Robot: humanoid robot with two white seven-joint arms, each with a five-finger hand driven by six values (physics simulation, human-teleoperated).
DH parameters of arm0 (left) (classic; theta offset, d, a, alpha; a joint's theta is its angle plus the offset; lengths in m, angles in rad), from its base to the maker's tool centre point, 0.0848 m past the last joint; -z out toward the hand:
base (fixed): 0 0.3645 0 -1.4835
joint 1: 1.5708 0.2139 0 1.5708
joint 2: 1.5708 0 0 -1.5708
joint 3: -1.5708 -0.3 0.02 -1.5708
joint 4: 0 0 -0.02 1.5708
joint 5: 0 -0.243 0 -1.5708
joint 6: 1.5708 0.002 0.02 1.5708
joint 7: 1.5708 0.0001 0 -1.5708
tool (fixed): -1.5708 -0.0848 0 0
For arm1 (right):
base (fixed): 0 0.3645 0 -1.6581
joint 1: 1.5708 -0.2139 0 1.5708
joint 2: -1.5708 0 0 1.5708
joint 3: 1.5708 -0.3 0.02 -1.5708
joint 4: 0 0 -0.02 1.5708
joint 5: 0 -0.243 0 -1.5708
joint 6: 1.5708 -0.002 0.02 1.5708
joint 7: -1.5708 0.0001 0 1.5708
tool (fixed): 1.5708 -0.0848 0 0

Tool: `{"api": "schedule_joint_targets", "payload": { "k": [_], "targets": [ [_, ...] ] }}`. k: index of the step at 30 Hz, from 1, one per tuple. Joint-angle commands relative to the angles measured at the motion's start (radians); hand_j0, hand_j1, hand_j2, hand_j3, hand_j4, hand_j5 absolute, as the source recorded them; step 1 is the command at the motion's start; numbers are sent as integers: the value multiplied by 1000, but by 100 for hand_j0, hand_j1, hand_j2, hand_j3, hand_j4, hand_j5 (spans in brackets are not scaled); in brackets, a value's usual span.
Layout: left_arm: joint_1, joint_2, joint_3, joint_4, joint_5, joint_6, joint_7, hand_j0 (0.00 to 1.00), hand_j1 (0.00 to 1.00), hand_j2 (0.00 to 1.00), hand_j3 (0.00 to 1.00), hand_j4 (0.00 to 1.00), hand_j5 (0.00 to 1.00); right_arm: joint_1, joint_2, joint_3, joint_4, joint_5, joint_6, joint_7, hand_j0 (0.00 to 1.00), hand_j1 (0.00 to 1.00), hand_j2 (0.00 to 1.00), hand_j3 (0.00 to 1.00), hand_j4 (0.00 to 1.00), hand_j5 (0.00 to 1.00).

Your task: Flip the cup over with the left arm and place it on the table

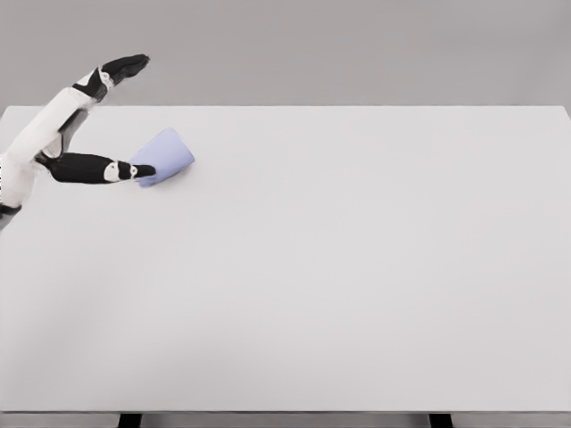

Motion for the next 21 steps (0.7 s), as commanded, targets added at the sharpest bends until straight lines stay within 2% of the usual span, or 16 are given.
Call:
{"api": "schedule_joint_targets", "payload": {
  "k": [1, 2, 6, 7, 8, 9, 10, 13, 16, 19, 21],
  "targets": [
    [-3, -1, -134, 7, 105, 268, 295, 100, 100, 100, 100, 100, 100, 0, 0, 1, 0, 0, 0, 0, 100, 100, 100, 100, 100, 100],
    [-6, 22, -137, 7, 105, 355, 322, 100, 100, 100, 100, 100, 100, 0, 0, -1, 0, 0, 0, 0, 100, 100, 100, 100, 100, 100],
    [-25, 78, -138, 2, 91, 614, 316, 100, 100, 100, 100, 100, 100, 0, 0, -1, 0, 0, 0, 0, 100, 100, 100, 100, 100, 100],
    [-61, 113, -146, -3, 92, 677, 288, 99, 99, 99, 99, 99, 99, 0, 0, -1, 0, 0, 0, 0, 100, 100, 100, 100, 100, 100],
    [-118, 116, -209, -6, 108, 711, 254, 100, 100, 100, 100, 100, 100, 0, 0, 1, 0, 0, -2, 0, 100, 100, 100, 100, 100, 100],
    [-172, 118, -296, -6, 135, 711, 253, 100, 100, 100, 100, 100, 100, 0, 0, 1, 0, 0, 0, 0, 100, 100, 100, 100, 100, 100],
    [-219, 142, -353, -4, 201, 711, 254, 100, 100, 100, 100, 100, 100, 0, 0, -1, 0, 0, 0, 0, 100, 100, 100, 100, 100, 100],
    [-256, 162, -370, -4, 322, 710, 254, 100, 100, 100, 100, 100, 100, 0, 0, 1, 0, 0, 0, 0, 100, 100, 100, 100, 100, 100],
    [-357, 150, -450, 2, 414, 733, 268, 100, 100, 100, 100, 100, 100, 0, 0, 1, 0, 0, 0, 0, 100, 100, 100, 100, 100, 100],
    [-373, 130, -474, -1, 454, 783, 269, 100, 100, 100, 100, 100, 100, 0, 0, 1, 0, 0, 0, 0, 100, 100, 100, 100, 100, 100],
    [-416, 119, -508, -4, 459, 783, 260, 100, 100, 100, 100, 100, 100, 0, 0, 1, 0, 0, 0, 0, 100, 100, 100, 100, 100, 100]
  ]
}}
